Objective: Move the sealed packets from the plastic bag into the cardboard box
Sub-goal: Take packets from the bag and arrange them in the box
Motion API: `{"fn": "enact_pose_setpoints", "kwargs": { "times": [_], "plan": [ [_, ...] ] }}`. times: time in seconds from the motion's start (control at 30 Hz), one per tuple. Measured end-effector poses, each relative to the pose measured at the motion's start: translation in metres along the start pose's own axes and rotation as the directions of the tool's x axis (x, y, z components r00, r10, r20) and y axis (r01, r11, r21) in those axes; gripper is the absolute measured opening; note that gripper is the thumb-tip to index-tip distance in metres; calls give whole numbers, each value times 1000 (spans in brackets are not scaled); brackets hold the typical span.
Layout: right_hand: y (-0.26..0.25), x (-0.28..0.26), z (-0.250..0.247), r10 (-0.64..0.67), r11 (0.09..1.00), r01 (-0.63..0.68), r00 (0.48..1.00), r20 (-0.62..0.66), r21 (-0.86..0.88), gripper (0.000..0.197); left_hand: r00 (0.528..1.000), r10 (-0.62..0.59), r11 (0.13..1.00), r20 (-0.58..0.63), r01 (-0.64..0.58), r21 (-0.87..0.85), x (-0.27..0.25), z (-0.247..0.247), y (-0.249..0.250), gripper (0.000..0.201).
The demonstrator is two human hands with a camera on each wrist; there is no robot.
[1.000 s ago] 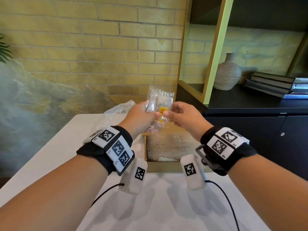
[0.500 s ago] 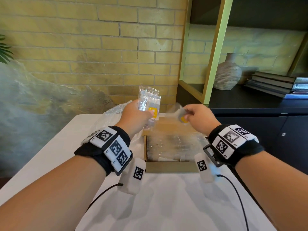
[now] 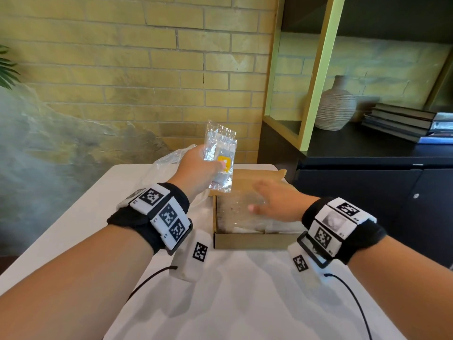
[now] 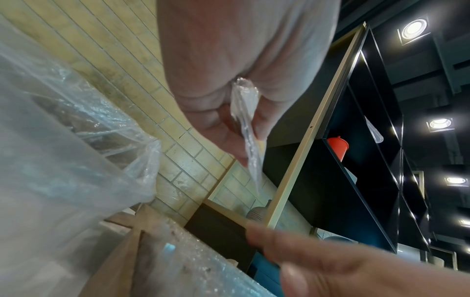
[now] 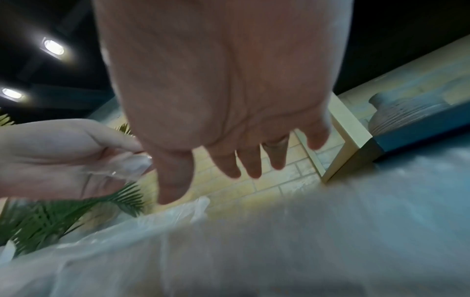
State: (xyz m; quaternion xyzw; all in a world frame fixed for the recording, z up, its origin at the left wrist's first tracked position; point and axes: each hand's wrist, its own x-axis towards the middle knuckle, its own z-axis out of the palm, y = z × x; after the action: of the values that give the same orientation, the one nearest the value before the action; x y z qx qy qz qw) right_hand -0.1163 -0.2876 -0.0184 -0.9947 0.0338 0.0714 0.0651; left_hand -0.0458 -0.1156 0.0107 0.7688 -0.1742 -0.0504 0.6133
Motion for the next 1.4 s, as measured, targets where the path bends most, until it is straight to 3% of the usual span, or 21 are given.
{"fn": "enact_pose_setpoints", "kwargs": {
  "times": [0.07, 0.1, 0.2, 0.33, 0.67, 0.87, 0.93, 1.0, 1.07, 1.13, 1.23, 1.33, 1.4],
  "plan": [
    [-5, -5, 10, 0, 1000, 1, 986, 164, -7, 78, 1000, 5, 1000, 7, -5, 2, 1, 0, -1, 70],
    [-6, -6, 13, 9, 1000, -8, 983, 182, -7, 78, 1000, 7, 1000, 11, -7, -2, 1, 1, -1, 71],
    [-10, -3, 17, 32, 999, -33, 986, 161, 8, 80, 1000, 10, 1000, 25, -10, -7, 1, 3, -2, 69],
    [-14, 6, 21, 65, 998, -66, 986, 153, 3, 81, 999, 9, 1000, 41, -9, 14, -1, 4, 1, 82],
    [-14, -22, 23, 16, 1000, -13, 983, 183, -18, 80, 998, -11, 1000, 64, 13, -28, 2, 2, -1, 41],
    [-11, -7, 21, 21, 999, -26, 992, 126, 33, 80, 993, 32, 999, 113, -33, 9, -9, 11, 6, 45],
    [-10, -3, 10, 7, 985, -21, 996, 86, 169, 85, 990, 64, 997, 125, -67, 22, -10, 9, 6, 38],
    [-12, -3, -7, -14, 887, 18, 1000, -12, 461, 87, 986, 106, 994, 125, -109, 21, -9, 5, 6, 25],
    [-17, -3, -21, -10, 659, 85, 994, -105, 747, 60, 985, 124, 992, 124, -123, -12, -9, 3, 6, 24],
    [-23, -1, -31, 53, 525, 157, 975, -217, 837, 32, 982, 137, 990, 129, -133, -38, -10, 5, 7, 23],
    [-28, 5, -35, 152, 483, 235, 926, -345, 843, 5, 980, 150, 989, 133, -146, -38, -11, 9, 6, 26],
    [-24, 7, -40, 242, 433, 235, 899, -364, 870, 10, 981, 149, 988, 128, -144, -46, -11, 9, 5, 26],
    [-21, 6, -39, 236, 389, 232, 911, -339, 892, 3, 982, 140, 989, 124, -133, -60, -10, 7, 5, 26]
  ]
}}
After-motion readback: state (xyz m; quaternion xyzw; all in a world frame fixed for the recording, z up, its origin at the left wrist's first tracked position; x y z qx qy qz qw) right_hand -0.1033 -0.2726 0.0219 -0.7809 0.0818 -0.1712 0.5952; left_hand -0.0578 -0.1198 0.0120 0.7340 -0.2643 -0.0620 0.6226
